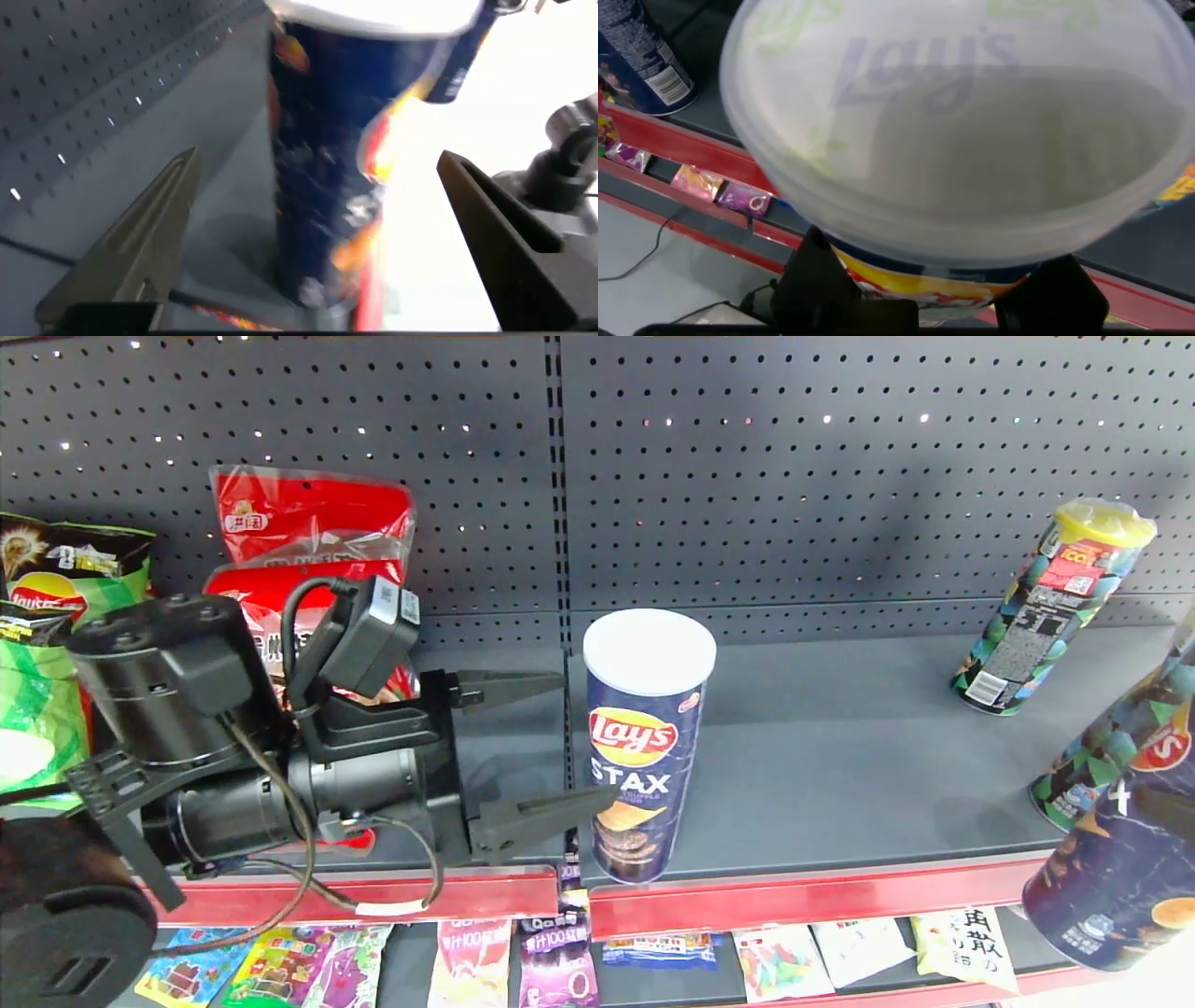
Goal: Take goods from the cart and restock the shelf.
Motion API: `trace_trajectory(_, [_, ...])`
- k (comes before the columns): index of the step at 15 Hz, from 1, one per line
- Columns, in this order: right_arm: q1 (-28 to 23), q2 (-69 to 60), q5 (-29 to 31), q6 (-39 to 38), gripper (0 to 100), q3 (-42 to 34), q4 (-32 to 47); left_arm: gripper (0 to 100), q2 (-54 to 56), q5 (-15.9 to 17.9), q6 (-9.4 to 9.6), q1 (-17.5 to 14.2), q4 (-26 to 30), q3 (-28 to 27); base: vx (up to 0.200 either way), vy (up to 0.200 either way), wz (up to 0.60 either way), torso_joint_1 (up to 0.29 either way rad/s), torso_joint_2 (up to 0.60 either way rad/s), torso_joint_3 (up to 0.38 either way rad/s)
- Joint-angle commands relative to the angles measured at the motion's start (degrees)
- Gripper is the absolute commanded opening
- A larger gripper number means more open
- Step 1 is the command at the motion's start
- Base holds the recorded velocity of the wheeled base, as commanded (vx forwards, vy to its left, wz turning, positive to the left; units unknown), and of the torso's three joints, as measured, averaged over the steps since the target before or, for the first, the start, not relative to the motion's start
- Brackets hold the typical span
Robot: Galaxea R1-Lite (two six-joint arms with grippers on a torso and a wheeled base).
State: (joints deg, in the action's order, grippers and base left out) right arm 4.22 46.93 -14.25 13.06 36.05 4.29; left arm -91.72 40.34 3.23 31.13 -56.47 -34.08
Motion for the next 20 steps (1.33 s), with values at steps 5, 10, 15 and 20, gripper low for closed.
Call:
trace_trajectory(5, [1.14, 9.49, 0.01, 0.04, 0, 2.1, -9.13, 100, 7.87, -2.19, -0.33, -2.39, -0.13, 8.42, 0.0, 0.0, 0.0, 0.0, 0.0, 0.0])
trace_trajectory(10, [13.36, 17.05, 0.28, -0.22, 0, 7.11, -9.65, 100, 11.65, -15.91, -1.3, -4.33, 0.3, 11.58, 0.0, 0.0, 0.0, 0.0, 0.0, 0.0])
trace_trajectory(15, [17.23, 33.05, 0.28, -0.58, 0, 17.83, -17.47, 100, 11.13, -23.02, -1.12, -3.71, 0.83, 13.96, 0.0, 0.0, 0.0, 0.0, 0.0, 0.0])
trace_trajectory(20, [19.16, 48.69, 0.28, -1.45, 0, 29.87, -24.24, 100, 7.7, -23.11, -0.86, -0.55, 1.54, 12.2, 0.0, 0.0, 0.0, 0.0, 0.0, 0.0])
